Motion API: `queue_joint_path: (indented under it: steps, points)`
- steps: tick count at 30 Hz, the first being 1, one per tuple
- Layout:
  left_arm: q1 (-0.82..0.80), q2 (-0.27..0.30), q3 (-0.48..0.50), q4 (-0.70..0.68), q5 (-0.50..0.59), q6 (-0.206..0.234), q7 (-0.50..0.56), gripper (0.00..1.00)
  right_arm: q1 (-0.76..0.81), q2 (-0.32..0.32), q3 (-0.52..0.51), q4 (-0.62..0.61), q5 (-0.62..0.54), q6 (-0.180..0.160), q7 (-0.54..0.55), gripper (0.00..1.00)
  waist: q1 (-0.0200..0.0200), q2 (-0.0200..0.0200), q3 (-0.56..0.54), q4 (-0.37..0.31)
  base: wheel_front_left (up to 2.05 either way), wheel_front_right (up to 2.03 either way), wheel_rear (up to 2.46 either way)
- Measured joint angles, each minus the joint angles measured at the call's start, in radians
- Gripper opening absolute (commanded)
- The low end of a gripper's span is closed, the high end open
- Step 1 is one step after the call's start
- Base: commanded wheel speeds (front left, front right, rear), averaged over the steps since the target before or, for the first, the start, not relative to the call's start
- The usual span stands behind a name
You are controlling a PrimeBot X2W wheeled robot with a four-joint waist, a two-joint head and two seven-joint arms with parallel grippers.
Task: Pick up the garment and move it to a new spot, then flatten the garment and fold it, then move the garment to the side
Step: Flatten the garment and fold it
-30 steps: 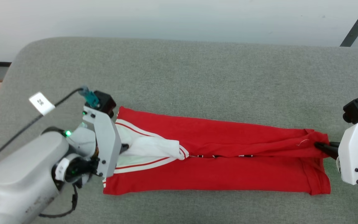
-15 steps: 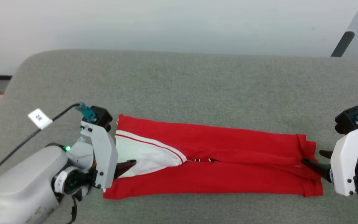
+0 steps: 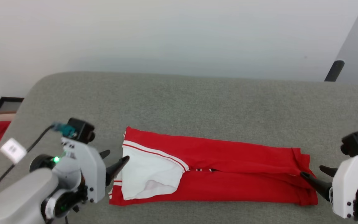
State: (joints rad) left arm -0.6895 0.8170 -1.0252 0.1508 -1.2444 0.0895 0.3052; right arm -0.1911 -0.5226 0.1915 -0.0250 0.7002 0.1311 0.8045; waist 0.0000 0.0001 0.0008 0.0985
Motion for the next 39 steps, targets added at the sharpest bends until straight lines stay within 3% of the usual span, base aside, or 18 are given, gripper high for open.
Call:
queue_joint_path:
  steps: [6,16,22,27,39]
  points:
    - [0.089,0.011,0.042,-0.025,0.023,0.019,-0.202,1.0,0.077,0.044,-0.081,0.001,-0.037,0.0,-0.058,1.0,0.0,0.0,-0.02,0.018,0.0,0.0,0.0]
    - [0.215,0.014,0.126,-0.01,0.074,0.045,-0.526,1.0,0.119,0.078,-0.193,0.061,-0.067,0.0,-0.037,1.0,0.0,0.0,-0.02,0.06,0.0,0.0,0.0]
    - [0.296,-0.008,0.219,-0.002,0.121,0.069,-0.565,1.0,0.096,0.08,-0.243,0.126,-0.09,0.0,0.001,1.0,0.0,0.0,-0.004,0.088,0.0,0.0,0.0]
    - [0.399,-0.073,0.393,-0.023,0.216,0.077,-0.565,1.0,0.062,0.074,-0.264,0.179,-0.118,0.0,0.039,1.0,0.0,0.0,0.016,0.11,0.0,0.0,0.0]
    - [0.578,-0.274,0.715,-0.014,0.446,0.011,-0.566,1.0,-0.018,0.081,-0.269,0.274,-0.154,0.0,0.103,1.0,0.0,0.0,0.085,0.168,0.0,0.0,0.0]
